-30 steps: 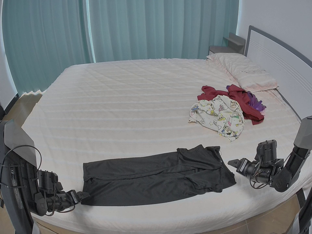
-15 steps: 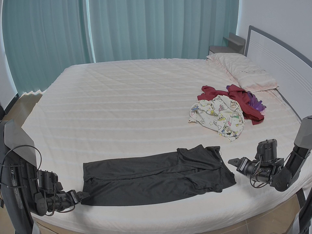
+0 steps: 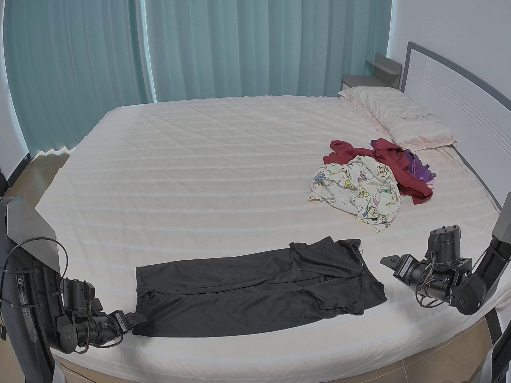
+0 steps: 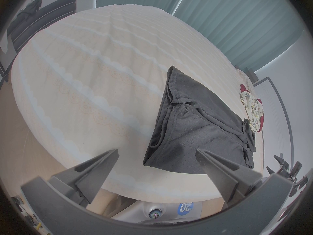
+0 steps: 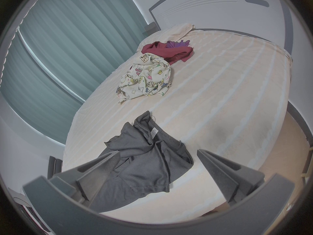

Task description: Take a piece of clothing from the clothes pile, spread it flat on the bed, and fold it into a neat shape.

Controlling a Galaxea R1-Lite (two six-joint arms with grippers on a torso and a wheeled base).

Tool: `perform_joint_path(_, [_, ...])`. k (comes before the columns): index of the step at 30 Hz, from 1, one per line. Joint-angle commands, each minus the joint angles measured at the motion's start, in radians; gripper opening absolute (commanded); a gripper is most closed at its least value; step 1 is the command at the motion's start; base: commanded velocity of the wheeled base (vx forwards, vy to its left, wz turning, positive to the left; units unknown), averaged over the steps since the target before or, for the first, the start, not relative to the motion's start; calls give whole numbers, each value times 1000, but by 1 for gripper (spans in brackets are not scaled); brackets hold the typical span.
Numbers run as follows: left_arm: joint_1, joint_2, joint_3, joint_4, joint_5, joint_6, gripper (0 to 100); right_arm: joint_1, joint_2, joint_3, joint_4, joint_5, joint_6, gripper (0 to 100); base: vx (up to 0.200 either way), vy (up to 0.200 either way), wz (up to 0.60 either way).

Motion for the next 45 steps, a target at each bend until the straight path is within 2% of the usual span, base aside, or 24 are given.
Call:
perform_joint_path(1, [0,-2,16,-3,-1,0,100,1,-29,15,0,-1,9,100,0,0,0])
perform_joint_path(8, [2,-2,13,-108,8,3,100,16,-35,35,-6,-1,12,100,0,0,0])
perform_joint_path(11, [2,0,-7,-141,59,4,100,21,-55,35,0,2,7,100,0,0,0])
perform_joint_path(14, [-10,-8,-30,-149,116,6,100,32,-41,35,-2,9,9,100,0,0,0])
perform_joint_path(17, [-23,-8,-44,-149,119,7,100,39,-24,34,-13,9,12,100,0,0,0])
perform_joint_path(20, [-27,-8,-116,-135,123,4,100,44,-20,28,-8,9,9,100,0,0,0])
perform_joint_path(25, [-32,-32,-205,-22,128,4,100,49,-7,32,-10,18,12,100,0,0,0])
perform_joint_path(26, [-40,-65,-239,43,129,0,100,49,-1,31,-13,18,14,100,0,0,0])
perform_joint_path(27, [-53,-120,-297,168,129,-25,100,50,2,29,-13,22,15,100,0,0,0])
perform_joint_path(29, [-61,-175,-372,299,131,-56,100,50,5,31,-10,25,15,100,0,0,0])
perform_joint_path(33, [-66,-230,-487,520,131,-60,100,50,13,32,-14,28,15,100,0,0,0])
perform_joint_path(38, [-67,-232,-530,569,128,-54,100,50,17,31,-14,28,15,100,0,0,0])
perform_joint_path(41, [-58,-197,-567,570,128,4,100,56,37,23,-14,26,14,100,0,0,0])
perform_joint_path(45, [-67,-189,-576,578,128,18,100,65,39,24,-14,25,14,100,0,0,0])
